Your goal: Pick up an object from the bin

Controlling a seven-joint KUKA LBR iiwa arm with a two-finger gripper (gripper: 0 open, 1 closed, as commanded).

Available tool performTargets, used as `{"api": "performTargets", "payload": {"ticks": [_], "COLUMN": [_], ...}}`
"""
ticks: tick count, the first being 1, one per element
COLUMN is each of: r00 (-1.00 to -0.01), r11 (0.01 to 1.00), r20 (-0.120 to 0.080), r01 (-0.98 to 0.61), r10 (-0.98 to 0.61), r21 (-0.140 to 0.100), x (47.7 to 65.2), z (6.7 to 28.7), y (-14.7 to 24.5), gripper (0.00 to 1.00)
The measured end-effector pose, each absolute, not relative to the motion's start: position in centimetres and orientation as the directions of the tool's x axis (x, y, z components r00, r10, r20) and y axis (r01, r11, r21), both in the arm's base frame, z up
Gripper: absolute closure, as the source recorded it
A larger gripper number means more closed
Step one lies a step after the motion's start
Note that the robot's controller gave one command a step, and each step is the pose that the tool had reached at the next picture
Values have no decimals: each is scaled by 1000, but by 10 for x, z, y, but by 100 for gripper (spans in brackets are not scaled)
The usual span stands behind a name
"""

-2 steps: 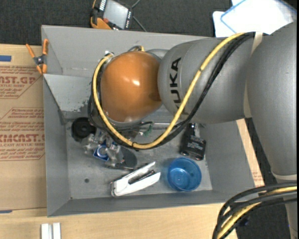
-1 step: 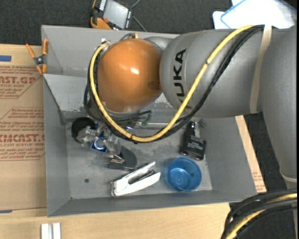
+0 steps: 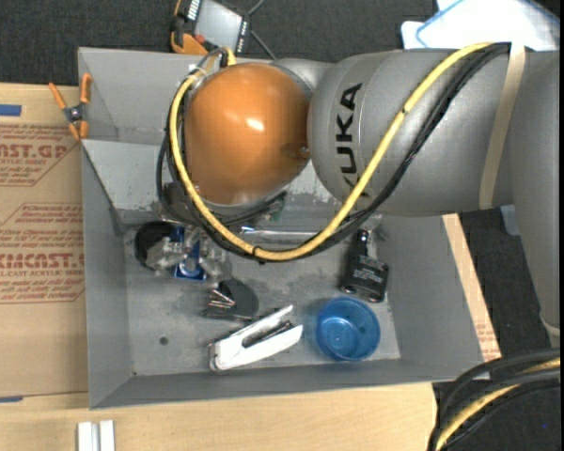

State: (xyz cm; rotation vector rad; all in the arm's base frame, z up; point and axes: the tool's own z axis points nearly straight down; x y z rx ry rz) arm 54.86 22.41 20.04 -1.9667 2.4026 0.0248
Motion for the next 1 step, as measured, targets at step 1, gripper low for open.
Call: {"api": "performTargets", "payload": {"ticks": [1], "r00": [-79], "r11": [80], "r20": [-42], "r01": [-996], "r10": [-996], "r21": [-25], "x": [540], "z": [192], "y": [209], "gripper": [100]}}
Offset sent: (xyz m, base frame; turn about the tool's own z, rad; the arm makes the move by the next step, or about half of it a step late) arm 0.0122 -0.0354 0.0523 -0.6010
